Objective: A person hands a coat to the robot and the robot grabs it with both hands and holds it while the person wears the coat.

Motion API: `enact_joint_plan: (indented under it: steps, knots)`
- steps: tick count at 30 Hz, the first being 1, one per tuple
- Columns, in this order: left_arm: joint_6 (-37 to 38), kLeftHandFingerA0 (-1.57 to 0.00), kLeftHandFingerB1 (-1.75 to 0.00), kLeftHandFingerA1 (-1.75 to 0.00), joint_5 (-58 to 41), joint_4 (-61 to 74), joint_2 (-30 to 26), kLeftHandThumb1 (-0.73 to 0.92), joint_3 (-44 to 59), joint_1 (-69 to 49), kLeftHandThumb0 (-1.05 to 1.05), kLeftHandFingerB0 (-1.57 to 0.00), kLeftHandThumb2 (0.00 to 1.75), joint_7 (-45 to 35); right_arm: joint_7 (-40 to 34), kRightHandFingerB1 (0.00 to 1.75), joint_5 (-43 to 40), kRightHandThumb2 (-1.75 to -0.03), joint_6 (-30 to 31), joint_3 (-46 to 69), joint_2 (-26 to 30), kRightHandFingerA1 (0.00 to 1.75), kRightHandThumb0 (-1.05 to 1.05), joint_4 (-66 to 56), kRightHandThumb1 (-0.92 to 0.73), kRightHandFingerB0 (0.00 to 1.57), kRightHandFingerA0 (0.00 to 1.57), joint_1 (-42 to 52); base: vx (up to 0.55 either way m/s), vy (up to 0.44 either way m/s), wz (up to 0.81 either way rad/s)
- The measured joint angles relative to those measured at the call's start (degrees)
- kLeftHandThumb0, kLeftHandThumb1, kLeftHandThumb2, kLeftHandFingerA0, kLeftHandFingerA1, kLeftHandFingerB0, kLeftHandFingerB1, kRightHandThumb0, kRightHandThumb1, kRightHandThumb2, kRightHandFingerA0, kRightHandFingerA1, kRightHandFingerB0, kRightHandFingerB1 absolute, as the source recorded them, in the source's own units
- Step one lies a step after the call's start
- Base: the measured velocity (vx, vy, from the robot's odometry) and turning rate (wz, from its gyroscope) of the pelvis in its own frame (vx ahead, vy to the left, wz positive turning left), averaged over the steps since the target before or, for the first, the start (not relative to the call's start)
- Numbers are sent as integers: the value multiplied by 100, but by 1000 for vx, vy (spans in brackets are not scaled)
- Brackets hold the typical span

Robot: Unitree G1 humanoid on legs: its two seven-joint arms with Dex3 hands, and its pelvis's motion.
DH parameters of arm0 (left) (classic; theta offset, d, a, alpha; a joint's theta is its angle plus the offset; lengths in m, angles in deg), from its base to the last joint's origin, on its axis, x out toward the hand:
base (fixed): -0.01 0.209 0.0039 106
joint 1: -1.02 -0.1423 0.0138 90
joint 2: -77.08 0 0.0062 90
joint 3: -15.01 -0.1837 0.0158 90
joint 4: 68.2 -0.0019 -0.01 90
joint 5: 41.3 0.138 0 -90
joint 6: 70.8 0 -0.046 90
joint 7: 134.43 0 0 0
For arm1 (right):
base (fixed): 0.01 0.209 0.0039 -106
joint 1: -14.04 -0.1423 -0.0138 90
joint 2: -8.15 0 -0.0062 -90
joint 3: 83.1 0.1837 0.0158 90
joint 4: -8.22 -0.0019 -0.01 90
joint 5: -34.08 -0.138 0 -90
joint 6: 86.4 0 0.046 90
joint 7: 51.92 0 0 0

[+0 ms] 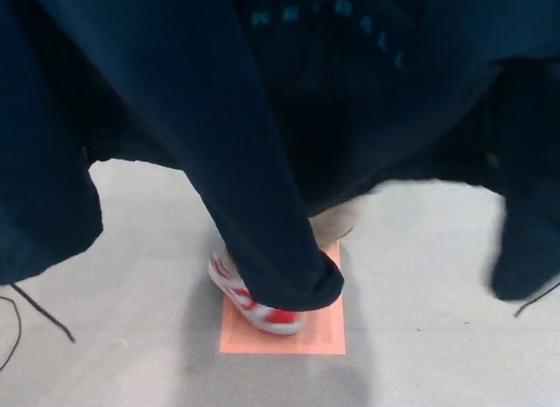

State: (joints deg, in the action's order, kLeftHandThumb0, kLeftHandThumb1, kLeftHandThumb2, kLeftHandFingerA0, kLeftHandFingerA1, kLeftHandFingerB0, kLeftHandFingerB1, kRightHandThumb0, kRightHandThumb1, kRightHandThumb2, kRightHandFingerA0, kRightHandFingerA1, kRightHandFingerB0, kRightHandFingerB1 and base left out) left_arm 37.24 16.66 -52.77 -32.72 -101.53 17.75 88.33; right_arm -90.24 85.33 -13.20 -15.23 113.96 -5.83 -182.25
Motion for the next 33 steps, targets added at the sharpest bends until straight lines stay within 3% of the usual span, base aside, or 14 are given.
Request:
enact_joint_plan:
  steps: [2,6,7,10,14,18,19,21,22,23,24,26,27,33]
  knots:
    - [0,-121,-97,-137,-3,6,0,47,-11,-26,-23,-71,87,1,27,81,0,-63,0,-10,0,168,-19,0,-68,78,92,5,0,0,0]
    - [0,-120,-96,-136,-14,13,0,46,-18,-74,-24,-70,87,5,40,70,-1,-63,0,-35,0,168,-19,-1,-68,78,94,5,0,0,0]
    - [0,-96,-96,-169,-16,14,0,59,-24,-80,-28,-66,62,5,40,73,-1,-63,0,-45,0,169,-19,0,-69,77,93,5,0,0,0]
    - [0,-95,-88,-168,-16,17,-1,58,-46,-90,-28,-70,62,24,45,75,-2,-63,7,-56,0,169,-17,5,-69,78,92,8,0,0,0]
    - [0,-91,-100,-169,-16,19,-2,57,-94,-97,-22,-62,59,29,63,71,-4,-64,20,-55,1,166,-17,9,-68,79,94,8,0,0,0]
    - [4,-91,-97,-169,-20,21,-6,58,-119,-98,-23,-63,59,21,80,67,-5,-63,30,-56,0,164,-18,10,-65,80,95,8,0,0,0]
    - [9,-91,-102,-171,-24,22,-8,62,-119,-102,-24,-61,60,17,80,76,-5,-90,31,-56,0,134,-17,10,-50,77,122,8,0,0,0]
    - [14,-88,-107,-173,-25,21,-10,63,-120,-120,-24,-60,59,5,82,79,-6,-92,33,-58,0,133,-15,10,-51,77,121,8,0,0,0]
    - [21,-88,-107,-173,-25,18,-10,63,-122,-143,-24,-60,59,-10,83,79,-6,-92,32,-59,0,133,-15,9,-51,77,121,8,0,0,0]
    - [28,-88,-102,-172,-25,11,-10,63,-126,-168,-24,-62,59,-29,84,71,-7,-64,32,-59,-1,165,-14,7,-69,78,96,8,0,0,0]
    - [31,-88,-106,-173,-25,4,-11,62,-128,-185,-23,-60,59,-44,85,78,-7,-63,31,-59,-3,168,-13,7,-71,77,94,8,0,0,0]
    - [32,-88,-101,-173,-26,2,-25,62,-127,-189,-24,-61,59,-74,85,75,-7,-64,32,-59,-4,167,-15,7,-69,78,95,8,0,0,0]
    - [32,-87,-89,-170,-27,2,-34,60,-127,-189,-26,-66,59,-82,85,71,-7,-64,32,-59,-4,165,-16,7,-68,78,95,8,82,-5,1]
    - [31,-92,-84,-166,-30,-7,-98,62,-128,-188,-25,-67,58,-102,88,70,-15,-64,84,-58,-2,164,-18,6,-67,79,96,7,14,-2,1]
